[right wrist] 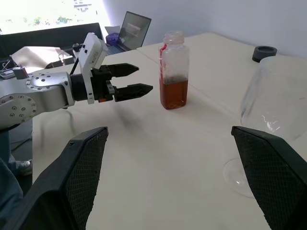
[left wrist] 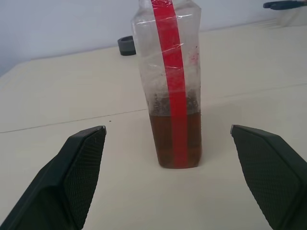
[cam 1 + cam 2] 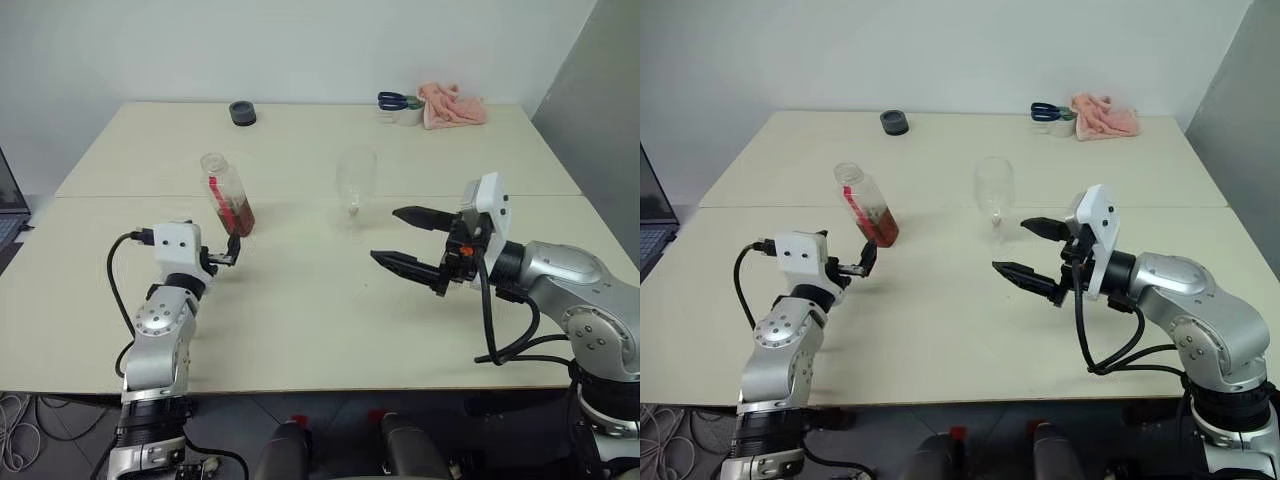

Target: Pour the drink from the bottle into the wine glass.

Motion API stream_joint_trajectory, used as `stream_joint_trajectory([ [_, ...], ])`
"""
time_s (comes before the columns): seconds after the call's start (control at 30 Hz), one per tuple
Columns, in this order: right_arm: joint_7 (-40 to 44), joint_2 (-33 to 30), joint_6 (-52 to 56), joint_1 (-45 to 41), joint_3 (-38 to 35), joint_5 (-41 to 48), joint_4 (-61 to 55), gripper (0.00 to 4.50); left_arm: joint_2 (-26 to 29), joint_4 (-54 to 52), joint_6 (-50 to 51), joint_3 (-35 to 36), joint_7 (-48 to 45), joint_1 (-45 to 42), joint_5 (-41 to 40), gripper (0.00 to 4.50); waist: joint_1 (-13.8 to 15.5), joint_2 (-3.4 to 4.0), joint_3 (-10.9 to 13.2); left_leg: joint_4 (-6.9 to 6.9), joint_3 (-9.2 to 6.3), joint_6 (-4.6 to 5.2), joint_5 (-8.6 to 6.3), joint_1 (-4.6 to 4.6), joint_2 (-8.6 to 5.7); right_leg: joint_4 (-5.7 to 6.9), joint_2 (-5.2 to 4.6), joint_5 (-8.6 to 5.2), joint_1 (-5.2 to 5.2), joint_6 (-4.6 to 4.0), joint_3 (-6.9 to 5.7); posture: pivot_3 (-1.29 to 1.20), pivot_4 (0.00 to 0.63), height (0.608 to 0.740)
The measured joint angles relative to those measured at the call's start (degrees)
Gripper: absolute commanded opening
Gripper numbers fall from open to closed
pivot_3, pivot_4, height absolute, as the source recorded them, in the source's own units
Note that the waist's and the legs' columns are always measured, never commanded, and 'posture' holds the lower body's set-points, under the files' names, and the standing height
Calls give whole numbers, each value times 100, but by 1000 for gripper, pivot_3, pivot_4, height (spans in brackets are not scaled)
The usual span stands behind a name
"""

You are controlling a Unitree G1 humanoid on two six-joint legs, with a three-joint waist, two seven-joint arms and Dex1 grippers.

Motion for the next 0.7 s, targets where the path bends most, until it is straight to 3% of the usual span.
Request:
stream_joint_trajectory([
  [0.7,-424,77,-12,-224,110,16,97,4372,182,1002,-194,2,-315,-731,-27,4500,3,-9,5,0,-4,0,0,-2,0,0,0,0,-1,0,-3,0,150,740],
])
